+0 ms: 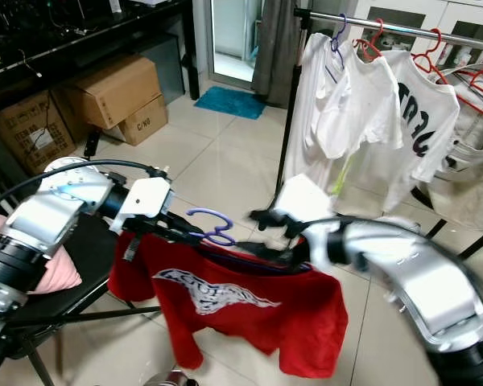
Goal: Hang hanger
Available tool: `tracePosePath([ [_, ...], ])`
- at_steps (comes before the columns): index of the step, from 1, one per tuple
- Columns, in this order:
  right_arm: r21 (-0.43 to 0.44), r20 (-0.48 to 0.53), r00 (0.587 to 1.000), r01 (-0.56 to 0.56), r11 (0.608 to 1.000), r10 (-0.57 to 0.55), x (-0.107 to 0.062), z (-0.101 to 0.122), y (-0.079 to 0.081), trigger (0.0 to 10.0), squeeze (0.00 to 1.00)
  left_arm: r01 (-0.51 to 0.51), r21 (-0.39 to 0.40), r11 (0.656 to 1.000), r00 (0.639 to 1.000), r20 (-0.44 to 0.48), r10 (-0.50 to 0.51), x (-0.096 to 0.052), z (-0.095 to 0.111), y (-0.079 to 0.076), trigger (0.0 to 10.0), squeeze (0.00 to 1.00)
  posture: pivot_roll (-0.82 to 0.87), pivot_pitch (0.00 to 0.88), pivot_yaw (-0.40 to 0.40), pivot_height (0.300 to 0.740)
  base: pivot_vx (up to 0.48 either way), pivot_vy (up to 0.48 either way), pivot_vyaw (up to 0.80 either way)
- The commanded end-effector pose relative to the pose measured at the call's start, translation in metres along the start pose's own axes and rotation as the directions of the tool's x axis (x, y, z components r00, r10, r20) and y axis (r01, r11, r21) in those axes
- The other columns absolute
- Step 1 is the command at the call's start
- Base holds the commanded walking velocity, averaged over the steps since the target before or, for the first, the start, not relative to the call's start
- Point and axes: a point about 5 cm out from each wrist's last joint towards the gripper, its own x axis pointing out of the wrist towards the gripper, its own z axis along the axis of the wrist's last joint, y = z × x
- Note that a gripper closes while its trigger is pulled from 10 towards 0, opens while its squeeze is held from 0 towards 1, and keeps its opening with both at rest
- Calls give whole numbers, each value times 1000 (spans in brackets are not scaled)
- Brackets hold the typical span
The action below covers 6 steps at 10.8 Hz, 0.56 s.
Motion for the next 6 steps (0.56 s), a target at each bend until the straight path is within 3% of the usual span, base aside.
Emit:
tracePosePath([
  [1, -3, 0, 999, -41, 999, 41, 2, 1, 6, 10000, 0, -24, 58, 998, 1000, 14, 23, -6, 13, 7, 0, 0, 95, 0, 42, 740, 0, 0, 0],
  [4, 10, -11, 999, -32, 999, 32, -3, -3, 4, 10000, 0, -41, 54, 998, 999, 8, 40, -8, 11, 9, 0, 0, 93, 6, 45, 740, 0, 0, 0],
  [5, 30, 15, 999, -41, 999, 41, 11, 0, 10, 7765, 0, -49, 59, 997, 998, 31, 47, -4, 14, 11, 0, 0, 93, 9, 44, 740, 0, 0, 0],
  [6, 58, 35, 999, -39, 998, 37, 20, 0, 13, 0, 0, -55, 61, 997, 998, 44, 52, -2, 16, 12, 0, 0, 93, 10, 44, 740, 0, 0, 0],
])
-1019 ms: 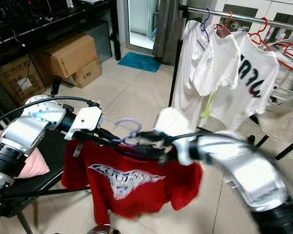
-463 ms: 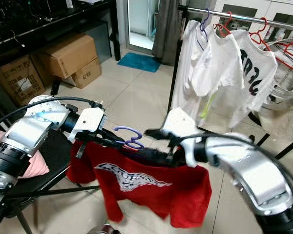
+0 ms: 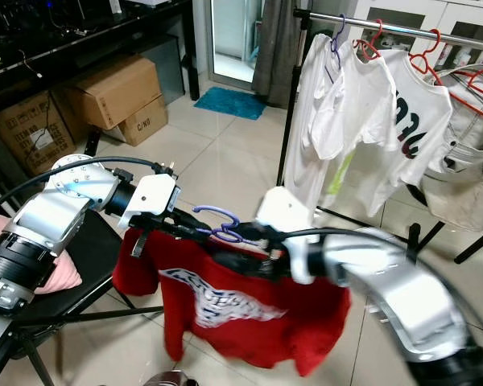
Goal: Hang hanger
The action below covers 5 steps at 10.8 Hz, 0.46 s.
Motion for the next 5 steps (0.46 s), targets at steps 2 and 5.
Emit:
tracePosePath([
  [2, 9, 1, 1000, 11, 1000, -11, 3, 3, -1, 0, 0, -44, 34, 998, 999, 27, 44, -7, 10, 8, 0, 0, 92, 13, 44, 740, 0, 0, 0],
  [5, 6, -3, 999, 45, 999, -45, 0, 3, -5, 0, 0, -53, 17, 998, 998, 39, 52, -7, 9, 7, 0, 0, 89, 12, 43, 740, 0, 0, 0],
])
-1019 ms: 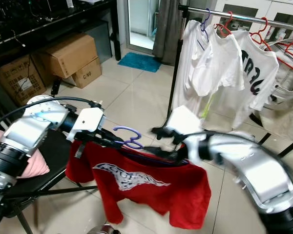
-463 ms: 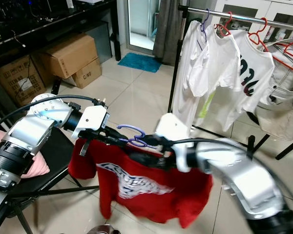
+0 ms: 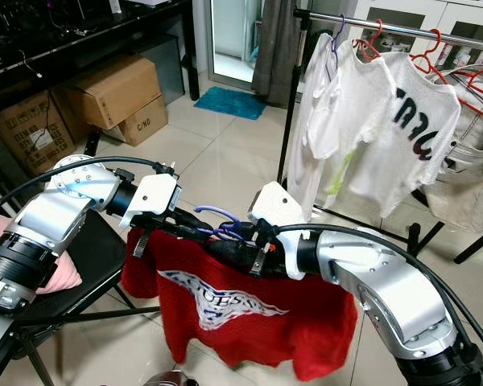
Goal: Hang hanger
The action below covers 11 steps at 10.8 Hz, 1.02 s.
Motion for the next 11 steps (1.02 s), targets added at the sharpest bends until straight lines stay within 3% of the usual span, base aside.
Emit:
tracePosePath([
  [1, 6, -10, 1000, 6, 1000, -6, 0, -1, -2, 0, 0, -62, 12, 998, 996, 57, 62, -8, 11, 8, 0, 0, 89, 11, 41, 740, 0, 0, 0],
  [6, 2, 14, 1000, 5, 1000, -5, -3, 3, -5, 0, 0, -95, -35, 995, 988, 119, 99, -10, 16, 10, 0, 0, 81, 3, 39, 740, 0, 0, 0],
  [7, 3, 31, 1000, 2, 1000, -2, -4, 6, -5, 0, 0, -100, -53, 994, 982, 156, 107, -10, 16, 11, 10000, 894, 77, 0, 36, 740, 0, 0, 0],
  [8, 0, 32, 999, -2, 1000, 2, -6, 6, -5, 0, 0, -106, -61, 992, 975, 189, 116, -11, 18, 12, 10000, 1000, 73, 0, 34, 740, 0, 0, 0],
  [10, -3, 2, 1000, -10, 1000, 10, -10, 1, -4, 0, 0, -138, -67, 988, 949, 278, 152, -16, 30, 17, 10000, 1000, 73, 0, 27, 740, 0, 0, 0],
  [11, -2, -25, 1000, -9, 1000, 9, -13, -5, -4, 0, 0, -128, -74, 989, 945, 295, 145, -19, 35, 17, 10000, 0, 77, 0, 27, 740, 0, 0, 0],
])
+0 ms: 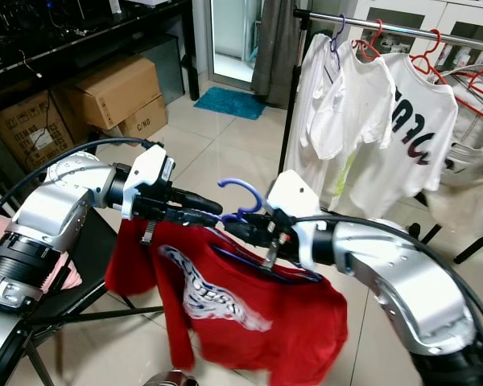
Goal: Hang hanger
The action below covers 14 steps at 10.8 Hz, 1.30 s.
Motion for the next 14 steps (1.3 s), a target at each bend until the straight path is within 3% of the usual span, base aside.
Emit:
tracePosePath([
  [1, 53, -84, 996, -24, 998, 28, 1, -19, 5, 0, 0, -47, 89, 995, 995, 97, 38, -11, 27, 6, 10000, 0, 79, 0, 27, 740, 0, 0, 0],
  [2, 65, -132, 991, 0, 998, 8, -1, -31, 4, 0, 0, -30, 101, 994, 997, 69, 23, -13, 25, 2, 10000, 0, 83, 0, 25, 740, 0, 0, 0],
  [4, 72, -135, 991, -2, 997, 11, 1, -34, 6, 0, 0, -51, 105, 993, 998, 48, 46, -7, 20, 1, 10000, 0, 80, 0, 23, 740, 0, 0, 0],
  [6, 85, -164, 986, 18, 996, -3, 1, -41, 6, 0, 0, -84, 79, 993, 994, 74, 78, -9, 21, -1, 10000, 0, 64, 0, 25, 740, 0, 0, 0],
  [8, 184, -261, 943, 260, 948, -208, -2, -73, -4, 0, 0, -245, -5, 970, 962, 124, 244, -29, 11, -15, 10000, 0, 55, 0, 27, 740, 0, 0, 0],
  [9, 241, -282, 900, 402, 883, -332, -4, -88, -9, 0, 0, -429, -84, 899, 896, 83, 436, -33, -8, -25, 10000, 0, 66, 0, 11, 740, 0, 0, 0],
  [10, 271, -293, 873, 467, 842, -390, -6, -96, -12, 0, 0, -511, -110, 853, 853, 61, 519, -32, -18, -31, 10000, 0, 71, 0, 3, 740, 0, 0, 0],
  [11, 303, -282, 829, 555, 775, -483, -4, -103, -16, 0, 0, -668, -93, 738, 744, -49, 667, -28, -42, -39, 10000, 0, 84, 0, -11, 740, 0, 0, 0],
  [12, 316, -268, 750, 661, 681, -605, -1, -106, -24, 0, 0, -796, -158, 585, 603, -119, 789, -23, -60, -46, 10000, 0, 93, 0, -25, 740, 0, 0, 0],
  [13, 352, -257, 682, 725, 591, -684, -2, -107, -32, 0, 0, -844, -197, 499, 527, -139, 838, -17, -64, -49, 10000, 0, 97, 0, -35, 740, 0, 0, 0],
  [14, 353, -249, 606, 783, 512, -755, -3, -105, -40, 10000, 0, -873, -208, 440, 473, -147, 869, -12, -66, -52, 10000, 0, 92, 0, -37, 740, 0, 0, 0],
])
